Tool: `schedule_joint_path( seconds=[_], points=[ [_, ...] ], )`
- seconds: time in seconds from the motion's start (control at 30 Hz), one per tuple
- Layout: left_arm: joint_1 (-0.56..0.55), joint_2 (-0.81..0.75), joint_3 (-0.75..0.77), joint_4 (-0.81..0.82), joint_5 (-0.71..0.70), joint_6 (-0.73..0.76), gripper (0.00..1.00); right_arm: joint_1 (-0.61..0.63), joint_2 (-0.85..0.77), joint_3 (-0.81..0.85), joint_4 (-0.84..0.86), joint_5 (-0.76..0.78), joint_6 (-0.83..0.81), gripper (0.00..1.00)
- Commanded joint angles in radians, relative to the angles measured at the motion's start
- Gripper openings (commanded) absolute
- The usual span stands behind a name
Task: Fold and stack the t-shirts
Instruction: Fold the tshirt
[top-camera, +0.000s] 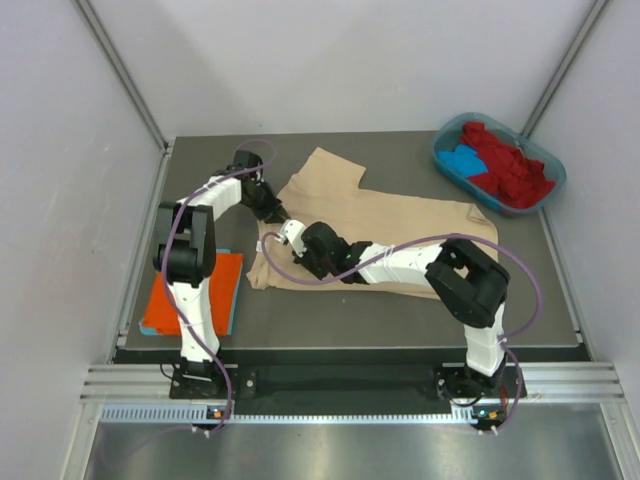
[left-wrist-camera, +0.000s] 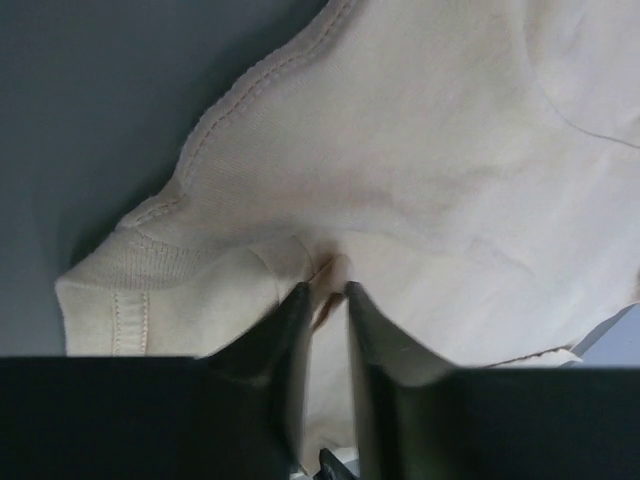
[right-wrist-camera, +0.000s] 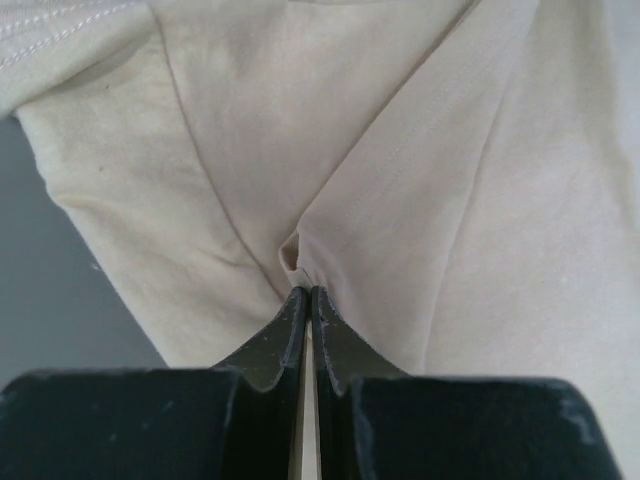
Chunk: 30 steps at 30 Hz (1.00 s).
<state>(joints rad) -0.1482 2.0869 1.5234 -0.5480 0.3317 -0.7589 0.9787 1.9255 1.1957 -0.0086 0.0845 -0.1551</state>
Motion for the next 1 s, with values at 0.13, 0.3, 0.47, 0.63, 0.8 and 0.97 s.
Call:
schedule_joint_path(
  seconds=[0.13,0.3,0.47,0.63,0.8,0.97],
  points=[
    [-0.008,0.005,0.001,0.094,-0.005,-0.026,0.0,0.014,-0.059,-0.021,0.105,0.069,0.029,0.0],
    [-0.014,0.009,0.007,0.111,-0.002,-0.042,0.0,0.012,-0.088,-0.048,0.143,0.122,0.051,0.0],
    [-0.024,-0.021,0.017,0.171,-0.008,-0.056,0.0,-0.006,-0.135,-0.088,0.2,0.202,0.1,0.0],
    [-0.037,-0.011,0.064,0.183,-0.019,-0.054,0.0,-0.041,-0.164,-0.125,0.245,0.247,0.149,0.0],
    [-0.05,0.007,0.116,0.189,-0.039,-0.048,0.0,-0.09,-0.16,-0.13,0.239,0.265,0.235,0.0],
    [-0.062,0.032,0.155,0.23,-0.039,-0.056,0.0,-0.14,-0.168,-0.14,0.243,0.258,0.278,0.0]
  ],
)
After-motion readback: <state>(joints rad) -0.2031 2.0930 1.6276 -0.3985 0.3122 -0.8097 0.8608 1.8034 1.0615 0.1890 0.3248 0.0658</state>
